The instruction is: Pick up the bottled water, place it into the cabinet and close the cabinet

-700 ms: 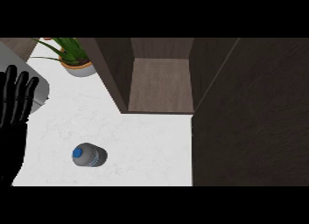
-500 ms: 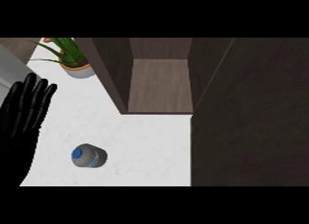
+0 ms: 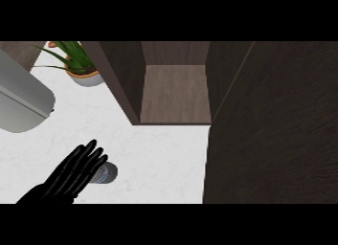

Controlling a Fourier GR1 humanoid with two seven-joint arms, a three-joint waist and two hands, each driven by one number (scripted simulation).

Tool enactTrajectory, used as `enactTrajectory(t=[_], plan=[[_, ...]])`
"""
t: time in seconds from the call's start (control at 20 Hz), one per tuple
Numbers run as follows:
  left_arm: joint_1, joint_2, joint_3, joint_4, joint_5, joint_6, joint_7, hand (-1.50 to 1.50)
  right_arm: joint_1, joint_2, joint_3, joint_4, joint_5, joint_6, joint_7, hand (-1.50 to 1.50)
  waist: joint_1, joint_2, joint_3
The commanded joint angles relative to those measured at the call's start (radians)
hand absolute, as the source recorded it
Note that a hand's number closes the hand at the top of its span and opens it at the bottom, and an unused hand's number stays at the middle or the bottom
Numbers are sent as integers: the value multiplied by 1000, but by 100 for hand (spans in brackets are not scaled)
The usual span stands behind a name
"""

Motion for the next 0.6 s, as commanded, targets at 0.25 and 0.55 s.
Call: enactTrajectory(t=[0.25,0.55], plan=[[265,135,157,-45,220,-238,-66,-150,184,0,44,-118,-74,28,41,-150,5,1,0],[260,118,220,-22,229,-276,-47,-150,266,-37,12,-168,-129,82,7,-150,-1,2,1]])
